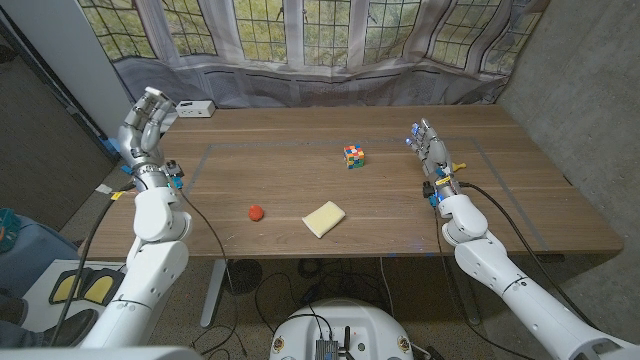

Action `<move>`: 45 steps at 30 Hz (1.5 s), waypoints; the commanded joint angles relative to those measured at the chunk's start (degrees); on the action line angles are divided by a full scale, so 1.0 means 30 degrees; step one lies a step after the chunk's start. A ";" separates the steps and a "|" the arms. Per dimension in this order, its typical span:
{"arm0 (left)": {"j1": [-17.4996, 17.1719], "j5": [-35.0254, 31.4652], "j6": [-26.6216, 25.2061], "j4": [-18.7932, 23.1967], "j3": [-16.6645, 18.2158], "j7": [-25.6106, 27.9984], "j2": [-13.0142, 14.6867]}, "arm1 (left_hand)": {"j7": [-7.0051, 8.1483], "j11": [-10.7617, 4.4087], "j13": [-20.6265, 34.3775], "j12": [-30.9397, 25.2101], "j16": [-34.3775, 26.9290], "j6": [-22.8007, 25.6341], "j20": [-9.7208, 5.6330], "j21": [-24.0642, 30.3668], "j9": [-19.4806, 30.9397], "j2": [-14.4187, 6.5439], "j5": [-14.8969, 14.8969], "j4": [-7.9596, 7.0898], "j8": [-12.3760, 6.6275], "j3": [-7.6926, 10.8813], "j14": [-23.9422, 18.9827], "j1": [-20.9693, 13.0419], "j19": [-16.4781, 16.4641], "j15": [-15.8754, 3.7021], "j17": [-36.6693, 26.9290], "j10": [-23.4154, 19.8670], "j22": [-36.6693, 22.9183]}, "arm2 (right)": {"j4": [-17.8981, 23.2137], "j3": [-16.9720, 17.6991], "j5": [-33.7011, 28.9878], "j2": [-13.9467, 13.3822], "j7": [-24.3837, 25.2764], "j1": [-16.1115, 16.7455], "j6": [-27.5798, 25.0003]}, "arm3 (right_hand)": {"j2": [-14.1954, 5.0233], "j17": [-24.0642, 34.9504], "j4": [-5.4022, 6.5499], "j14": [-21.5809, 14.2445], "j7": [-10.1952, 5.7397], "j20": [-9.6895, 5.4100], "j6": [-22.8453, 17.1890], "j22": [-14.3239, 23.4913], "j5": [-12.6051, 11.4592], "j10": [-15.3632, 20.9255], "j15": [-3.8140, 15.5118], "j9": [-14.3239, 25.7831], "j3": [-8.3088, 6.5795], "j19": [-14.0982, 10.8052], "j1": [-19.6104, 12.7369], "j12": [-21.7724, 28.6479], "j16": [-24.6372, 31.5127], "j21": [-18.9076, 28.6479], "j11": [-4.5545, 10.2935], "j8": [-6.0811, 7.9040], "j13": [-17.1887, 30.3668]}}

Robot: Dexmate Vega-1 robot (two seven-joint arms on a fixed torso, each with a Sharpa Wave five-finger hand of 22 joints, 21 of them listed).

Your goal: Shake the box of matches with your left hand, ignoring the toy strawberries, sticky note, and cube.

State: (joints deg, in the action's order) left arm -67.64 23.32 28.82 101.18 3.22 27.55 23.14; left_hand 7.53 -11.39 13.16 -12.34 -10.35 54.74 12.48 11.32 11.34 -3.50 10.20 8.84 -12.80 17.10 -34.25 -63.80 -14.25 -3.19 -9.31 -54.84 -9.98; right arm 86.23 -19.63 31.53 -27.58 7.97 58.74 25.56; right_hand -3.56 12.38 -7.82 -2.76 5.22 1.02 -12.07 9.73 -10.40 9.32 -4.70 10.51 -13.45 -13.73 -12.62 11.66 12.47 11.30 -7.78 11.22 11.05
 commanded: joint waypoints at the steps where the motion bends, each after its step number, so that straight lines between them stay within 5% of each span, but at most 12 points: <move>1: 0.3241 -0.7196 -0.0992 -0.0225 -0.2820 0.0740 0.0912 | 0.0958 -0.0387 0.0064 0.0033 0.0025 0.0864 -0.0012 -0.0070 0.0099 -0.0002 0.0039 -0.0007 -0.0028 -0.0077 0.0081 0.0150 0.0152 -0.0727 -0.0069 -0.0260 -0.0057 | 0.0820 0.0439 -0.0165 -0.0272 0.0769 0.0860 0.0039 | -0.0081 0.0105 0.0054 -0.0063 0.0075 -0.0028 -0.0107 0.0057 0.0049 0.0179 -0.0089 0.0091 0.0066 -0.0202 -0.0114 0.0020 -0.0001 0.0029 0.0065 0.0008 0.0078; 15: 0.6802 -1.7631 -0.8063 0.0213 -0.7756 0.2674 0.2704 | 0.0945 -0.0396 0.0044 0.0040 -0.0010 0.0982 -0.0018 -0.0187 0.0094 0.0043 0.0016 0.0028 -0.0049 -0.0132 0.0115 0.0085 0.0492 -0.0758 -0.0086 -0.0348 -0.0042 | 0.1310 0.0829 -0.0304 -0.0559 0.0996 0.1365 0.0146 | -0.0078 0.0111 0.0064 -0.0099 0.0083 0.0000 -0.0132 0.0056 0.0052 0.0208 -0.0074 0.0090 0.0085 -0.0217 -0.0097 0.0024 0.0009 0.0022 0.0116 0.0014 0.0078; 24: 0.8357 -2.3444 -1.3198 0.1577 -1.1342 -0.0066 0.4327 | 0.1047 -0.0408 0.0045 0.0022 -0.0027 0.1097 -0.0024 -0.0209 0.0091 0.0031 0.0012 0.0066 -0.0083 -0.0124 0.0111 -0.0010 0.0593 -0.0787 -0.0090 -0.0420 -0.0037 | 0.1433 0.1012 -0.0184 -0.0584 0.1088 0.1557 0.0114 | -0.0088 0.0112 0.0066 -0.0098 0.0063 0.0022 -0.0129 0.0056 0.0051 0.0221 -0.0084 0.0089 0.0087 -0.0211 -0.0100 0.0025 0.0006 0.0012 0.0130 0.0010 0.0077; 29: 0.8737 -2.3820 -1.3950 0.1456 -1.2209 -0.0845 0.4445 | 0.1091 -0.0412 0.0040 0.0018 -0.0042 0.1147 -0.0030 -0.0217 0.0089 0.0033 0.0000 0.0068 -0.0093 -0.0140 0.0098 -0.0038 0.0650 -0.0794 -0.0096 -0.0460 -0.0033 | 0.1372 0.1039 -0.0109 -0.0536 0.1060 0.1614 0.0154 | -0.0083 0.0110 0.0062 -0.0101 0.0065 0.0026 -0.0125 0.0056 0.0051 0.0230 -0.0086 0.0088 0.0092 -0.0206 -0.0105 0.0025 0.0003 0.0006 0.0123 0.0007 0.0077; 45: 0.8331 -2.1982 -1.5569 0.2132 -1.2018 -0.1470 0.4671 | 0.0964 -0.0396 0.0025 0.0039 -0.0072 0.1167 -0.0048 -0.0192 0.0087 0.0045 -0.0029 0.0047 -0.0076 -0.0199 0.0065 -0.0068 0.0700 -0.0720 -0.0103 -0.0489 -0.0029 | 0.1089 0.0981 0.0061 -0.0578 0.0732 0.1577 0.0085 | -0.0089 0.0114 0.0069 -0.0074 0.0066 0.0038 -0.0126 0.0056 0.0051 0.0238 -0.0081 0.0086 0.0106 -0.0209 -0.0099 0.0019 -0.0014 -0.0004 0.0139 0.0003 0.0077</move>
State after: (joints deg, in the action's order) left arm -42.49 -44.01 -13.28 105.79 -32.23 25.28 36.16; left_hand 8.14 -12.23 12.93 -11.68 -10.36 55.17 12.07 10.89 11.34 -3.46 9.87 9.09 -12.74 16.64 -34.27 -63.79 -12.60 -3.18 -9.48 -55.29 -9.88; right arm 90.13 -16.62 31.24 -29.34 10.87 63.52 25.99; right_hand -3.56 12.38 -7.57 -2.75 5.22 1.03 -12.07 9.73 -10.40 9.62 -4.70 10.51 -13.21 -13.72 -12.62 11.66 12.46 11.30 -7.47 11.22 11.05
